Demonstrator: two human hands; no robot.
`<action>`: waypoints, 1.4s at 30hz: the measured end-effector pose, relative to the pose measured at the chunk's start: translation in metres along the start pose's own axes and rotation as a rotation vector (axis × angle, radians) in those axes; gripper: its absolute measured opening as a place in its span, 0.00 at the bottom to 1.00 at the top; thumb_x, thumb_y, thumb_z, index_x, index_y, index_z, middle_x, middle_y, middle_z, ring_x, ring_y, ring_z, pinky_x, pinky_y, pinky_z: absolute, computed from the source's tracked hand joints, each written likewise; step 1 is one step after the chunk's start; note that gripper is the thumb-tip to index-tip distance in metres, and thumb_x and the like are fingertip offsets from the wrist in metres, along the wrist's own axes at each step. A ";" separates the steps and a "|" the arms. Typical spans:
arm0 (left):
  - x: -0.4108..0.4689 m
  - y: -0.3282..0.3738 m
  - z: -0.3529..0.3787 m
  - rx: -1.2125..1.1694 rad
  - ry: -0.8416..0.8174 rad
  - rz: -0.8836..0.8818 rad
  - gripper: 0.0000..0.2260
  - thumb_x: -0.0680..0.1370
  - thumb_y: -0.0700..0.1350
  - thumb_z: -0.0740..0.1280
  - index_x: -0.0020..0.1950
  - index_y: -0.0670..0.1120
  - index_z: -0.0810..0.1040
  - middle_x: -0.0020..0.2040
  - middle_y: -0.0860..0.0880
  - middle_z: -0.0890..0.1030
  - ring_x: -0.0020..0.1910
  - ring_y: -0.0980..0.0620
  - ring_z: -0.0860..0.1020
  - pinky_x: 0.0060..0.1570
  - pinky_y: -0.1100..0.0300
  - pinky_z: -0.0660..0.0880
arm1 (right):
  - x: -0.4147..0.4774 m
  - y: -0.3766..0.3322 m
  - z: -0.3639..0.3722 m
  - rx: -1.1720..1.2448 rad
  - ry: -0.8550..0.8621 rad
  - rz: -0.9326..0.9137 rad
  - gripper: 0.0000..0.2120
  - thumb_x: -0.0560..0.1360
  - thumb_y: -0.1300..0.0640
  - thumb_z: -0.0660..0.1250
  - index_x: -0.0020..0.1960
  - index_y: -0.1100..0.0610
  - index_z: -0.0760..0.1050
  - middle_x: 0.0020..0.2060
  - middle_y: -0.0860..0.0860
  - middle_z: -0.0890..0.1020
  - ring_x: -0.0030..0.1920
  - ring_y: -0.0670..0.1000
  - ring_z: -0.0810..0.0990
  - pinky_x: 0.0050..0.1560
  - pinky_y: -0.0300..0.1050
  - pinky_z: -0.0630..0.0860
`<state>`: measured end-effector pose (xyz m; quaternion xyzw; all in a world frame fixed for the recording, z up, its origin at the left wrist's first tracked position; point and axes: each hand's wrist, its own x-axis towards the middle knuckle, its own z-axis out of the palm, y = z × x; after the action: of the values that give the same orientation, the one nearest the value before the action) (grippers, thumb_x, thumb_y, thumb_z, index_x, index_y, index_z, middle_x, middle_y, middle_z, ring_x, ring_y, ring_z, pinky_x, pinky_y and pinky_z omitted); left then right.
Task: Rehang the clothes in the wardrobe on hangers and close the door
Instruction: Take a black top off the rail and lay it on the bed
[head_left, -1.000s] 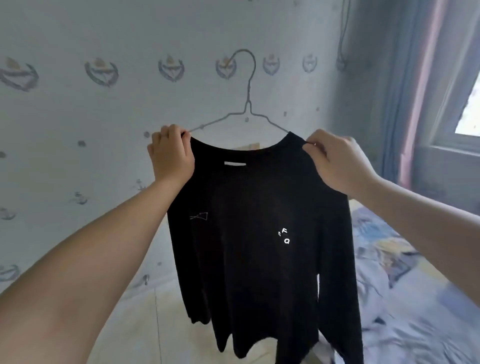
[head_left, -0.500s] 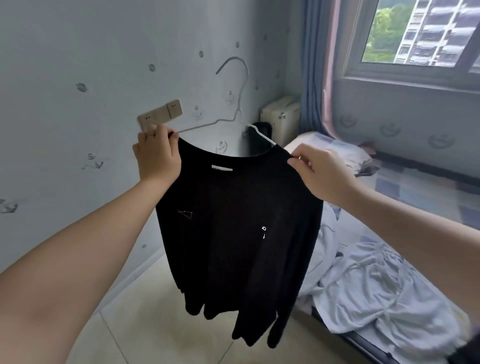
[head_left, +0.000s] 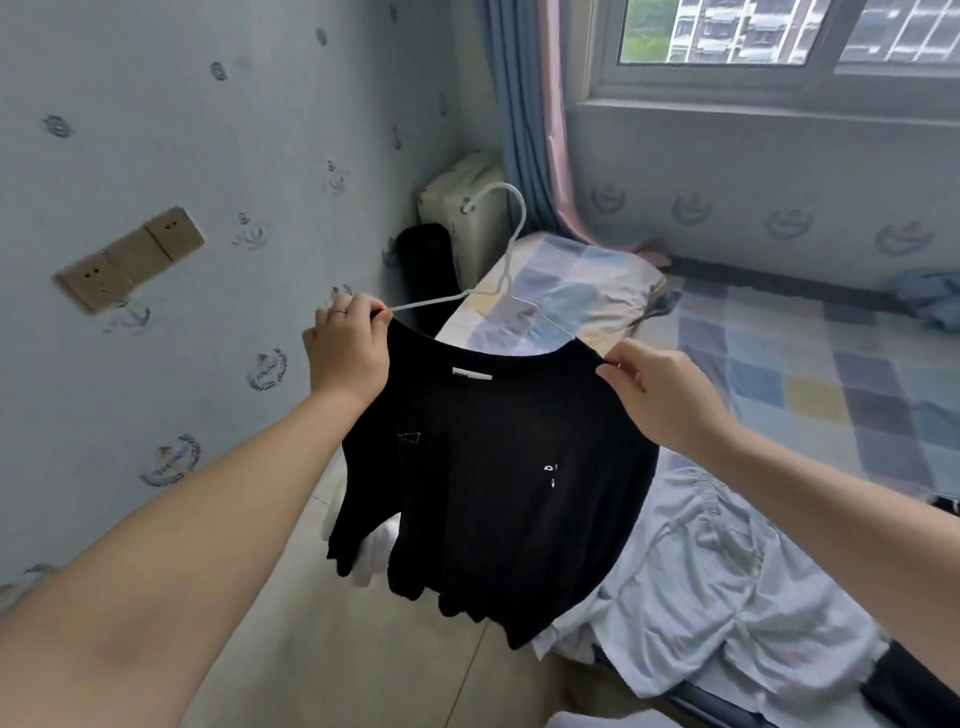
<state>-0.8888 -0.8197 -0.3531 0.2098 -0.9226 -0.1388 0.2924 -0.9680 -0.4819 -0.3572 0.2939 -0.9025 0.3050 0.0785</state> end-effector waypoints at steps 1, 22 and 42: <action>0.008 0.006 0.020 -0.004 -0.029 -0.001 0.09 0.84 0.47 0.60 0.55 0.44 0.77 0.56 0.43 0.77 0.57 0.39 0.72 0.53 0.47 0.64 | 0.008 0.016 0.003 -0.008 -0.016 0.035 0.07 0.80 0.52 0.65 0.48 0.55 0.77 0.29 0.40 0.73 0.33 0.52 0.74 0.34 0.47 0.72; 0.073 -0.002 0.319 -0.014 -0.583 -0.143 0.08 0.83 0.49 0.60 0.53 0.48 0.76 0.57 0.48 0.77 0.58 0.45 0.71 0.61 0.48 0.63 | 0.120 0.225 0.175 -0.137 -0.296 0.607 0.09 0.82 0.53 0.60 0.51 0.55 0.77 0.46 0.50 0.79 0.51 0.57 0.77 0.48 0.52 0.71; 0.081 -0.108 0.620 -0.050 -0.744 -0.187 0.10 0.82 0.43 0.61 0.61 0.50 0.76 0.62 0.50 0.78 0.64 0.44 0.71 0.61 0.50 0.63 | 0.183 0.371 0.448 -0.175 -0.198 0.852 0.16 0.81 0.55 0.58 0.68 0.50 0.73 0.62 0.51 0.78 0.65 0.58 0.72 0.62 0.55 0.65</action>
<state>-1.2862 -0.8694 -0.8450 0.2212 -0.9389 -0.2539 -0.0714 -1.3145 -0.5998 -0.8447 -0.0840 -0.9685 0.2032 -0.1166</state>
